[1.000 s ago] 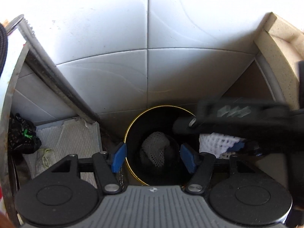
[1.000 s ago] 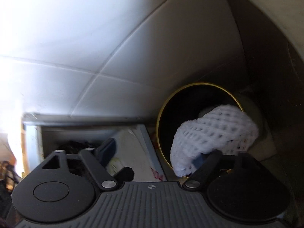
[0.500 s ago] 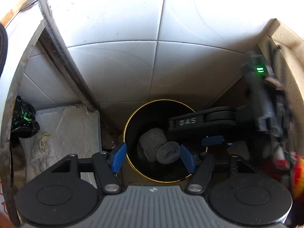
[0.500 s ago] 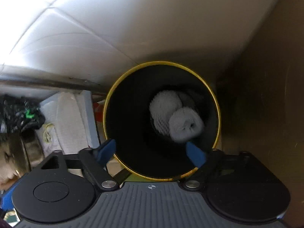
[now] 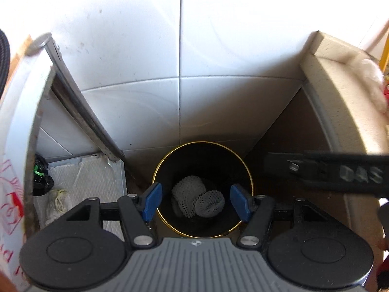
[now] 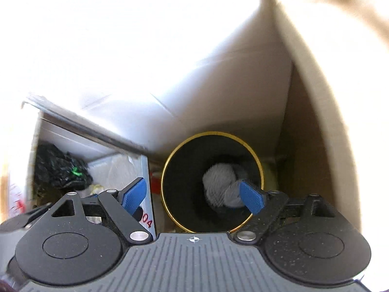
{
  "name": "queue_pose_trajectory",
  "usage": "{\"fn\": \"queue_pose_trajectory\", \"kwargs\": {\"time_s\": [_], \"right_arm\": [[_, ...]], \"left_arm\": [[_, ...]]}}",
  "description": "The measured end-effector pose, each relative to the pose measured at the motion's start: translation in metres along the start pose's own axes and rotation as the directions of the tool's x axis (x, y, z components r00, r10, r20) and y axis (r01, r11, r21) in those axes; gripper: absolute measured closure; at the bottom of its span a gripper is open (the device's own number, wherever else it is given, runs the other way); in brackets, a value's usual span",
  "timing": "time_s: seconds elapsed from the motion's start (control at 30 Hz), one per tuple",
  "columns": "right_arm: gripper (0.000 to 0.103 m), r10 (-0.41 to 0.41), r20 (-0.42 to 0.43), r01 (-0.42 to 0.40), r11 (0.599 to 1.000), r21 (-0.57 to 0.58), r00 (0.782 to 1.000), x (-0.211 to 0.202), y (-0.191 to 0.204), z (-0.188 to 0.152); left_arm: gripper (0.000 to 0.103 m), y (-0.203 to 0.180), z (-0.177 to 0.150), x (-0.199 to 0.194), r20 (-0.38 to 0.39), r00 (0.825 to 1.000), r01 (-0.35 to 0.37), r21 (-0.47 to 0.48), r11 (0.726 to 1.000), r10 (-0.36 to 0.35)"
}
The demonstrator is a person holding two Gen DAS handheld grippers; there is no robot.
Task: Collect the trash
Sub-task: 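Open both grippers over the bin to drop the foam nets, then raise both tools back toward the counter items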
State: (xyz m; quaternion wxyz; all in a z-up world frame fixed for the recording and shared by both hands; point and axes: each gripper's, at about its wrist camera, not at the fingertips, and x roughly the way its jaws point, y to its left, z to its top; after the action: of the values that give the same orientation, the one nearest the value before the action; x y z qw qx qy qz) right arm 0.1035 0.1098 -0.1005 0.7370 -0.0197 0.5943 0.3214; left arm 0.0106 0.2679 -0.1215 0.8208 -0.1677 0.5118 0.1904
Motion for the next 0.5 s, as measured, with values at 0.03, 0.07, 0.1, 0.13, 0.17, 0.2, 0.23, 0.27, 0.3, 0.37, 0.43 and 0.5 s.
{"fn": "queue_pose_trajectory", "kwargs": {"time_s": [0.03,0.07,0.1,0.13,0.17,0.2,0.23,0.27,0.3,0.37,0.43,0.5], "right_arm": [[0.014,-0.003,0.017,0.003,1.0,-0.006,1.0,-0.009,-0.001,-0.002],[0.014,-0.005,0.035,0.006,1.0,-0.01,0.999,-0.017,-0.003,-0.004],[0.014,-0.004,0.055,0.005,1.0,-0.01,0.998,-0.022,-0.001,-0.006],[0.013,0.002,0.071,-0.001,1.0,-0.012,0.997,-0.029,-0.002,-0.009],[0.013,0.006,0.089,-0.004,1.0,-0.013,0.996,-0.038,-0.005,-0.012],[0.013,0.009,0.109,-0.008,1.0,-0.011,0.994,-0.046,-0.006,-0.016],[0.013,0.017,0.127,-0.016,1.0,-0.008,0.992,-0.054,-0.009,-0.019],[0.013,0.026,0.144,-0.025,1.0,-0.007,0.989,-0.062,-0.012,-0.023],[0.013,0.03,0.158,-0.03,1.0,-0.006,0.987,-0.068,-0.014,-0.026],[0.012,0.028,0.194,-0.028,1.0,-0.002,0.981,-0.08,-0.019,-0.035],[0.012,0.018,0.232,-0.018,1.0,-0.002,0.972,-0.096,-0.024,-0.043],[0.012,0.0,0.283,-0.001,1.0,0.002,0.959,-0.112,-0.031,-0.055]], "left_arm": [[0.044,-0.003,-0.001,-0.005,0.011,1.0,-0.003,0.01,1.0,0.003],[0.044,-0.007,-0.002,-0.01,0.023,1.0,-0.012,0.023,1.0,0.011],[0.044,-0.01,-0.004,-0.014,0.035,0.999,-0.022,0.035,0.999,0.021],[0.044,-0.013,-0.006,-0.018,0.045,0.999,-0.03,0.045,0.999,0.028],[0.044,-0.016,-0.007,-0.022,0.05,0.998,-0.033,0.052,0.998,0.031],[0.044,-0.018,-0.009,-0.026,0.055,0.998,-0.035,0.056,0.998,0.032],[0.044,-0.019,-0.011,-0.029,0.062,0.998,-0.037,0.061,0.997,0.033],[0.044,-0.019,-0.013,-0.032,0.069,0.997,-0.04,0.07,0.997,0.035],[0.044,-0.022,-0.015,-0.036,0.074,0.997,-0.042,0.079,0.996,0.036],[0.044,-0.028,-0.016,-0.048,0.095,0.995,-0.039,0.101,0.994,0.03],[0.044,-0.035,-0.018,-0.06,0.122,0.992,-0.039,0.129,0.991,0.023],[0.043,-0.043,-0.02,-0.072,0.15,0.989,-0.04,0.163,0.986,0.015]]}}
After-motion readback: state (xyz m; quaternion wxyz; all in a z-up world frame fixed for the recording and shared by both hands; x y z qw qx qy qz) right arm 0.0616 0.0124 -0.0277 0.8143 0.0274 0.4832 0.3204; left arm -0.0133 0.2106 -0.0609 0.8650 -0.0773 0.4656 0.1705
